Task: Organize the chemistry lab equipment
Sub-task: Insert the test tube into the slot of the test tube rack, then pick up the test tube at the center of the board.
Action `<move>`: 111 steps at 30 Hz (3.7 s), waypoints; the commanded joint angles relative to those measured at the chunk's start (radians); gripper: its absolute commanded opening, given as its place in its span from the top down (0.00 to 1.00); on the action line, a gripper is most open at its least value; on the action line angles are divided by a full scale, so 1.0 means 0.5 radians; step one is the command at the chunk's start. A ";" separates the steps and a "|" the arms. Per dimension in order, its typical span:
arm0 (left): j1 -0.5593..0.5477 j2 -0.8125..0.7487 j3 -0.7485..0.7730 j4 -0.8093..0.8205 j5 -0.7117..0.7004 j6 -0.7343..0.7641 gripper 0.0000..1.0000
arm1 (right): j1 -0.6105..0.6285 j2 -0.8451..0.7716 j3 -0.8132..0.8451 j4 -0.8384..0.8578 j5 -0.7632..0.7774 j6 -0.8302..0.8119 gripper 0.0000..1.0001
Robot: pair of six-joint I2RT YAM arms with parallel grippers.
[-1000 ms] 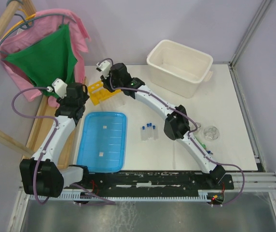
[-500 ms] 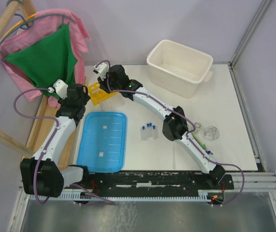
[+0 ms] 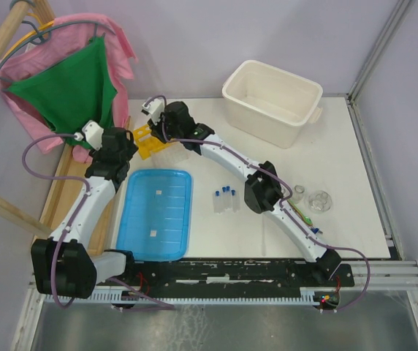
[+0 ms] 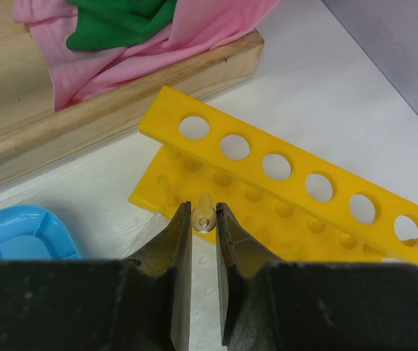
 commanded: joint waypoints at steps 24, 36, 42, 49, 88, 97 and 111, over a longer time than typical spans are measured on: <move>0.003 0.026 -0.052 0.173 0.109 -0.081 0.32 | -0.034 0.019 0.054 0.146 0.015 -0.049 0.58; 0.000 0.023 -0.060 0.186 0.144 -0.078 0.32 | -0.034 -0.019 0.029 0.114 0.017 -0.059 0.61; -0.025 0.012 -0.062 0.192 0.186 -0.044 0.34 | -0.034 -0.489 -0.573 0.241 0.211 -0.103 0.63; -0.242 0.008 -0.017 0.149 0.116 0.036 0.35 | -0.088 -1.341 -1.458 0.262 0.678 -0.045 0.60; -0.892 -0.334 -0.428 0.072 0.242 0.170 0.40 | -0.120 -2.186 -3.254 -0.243 0.619 1.172 0.71; -0.896 -0.314 -0.468 0.105 0.256 0.169 0.40 | -0.120 -2.110 -3.247 -0.252 0.633 1.193 0.71; -0.896 -0.260 -0.510 0.151 0.274 0.174 0.40 | -0.112 -2.040 -3.305 -0.231 0.607 1.200 0.71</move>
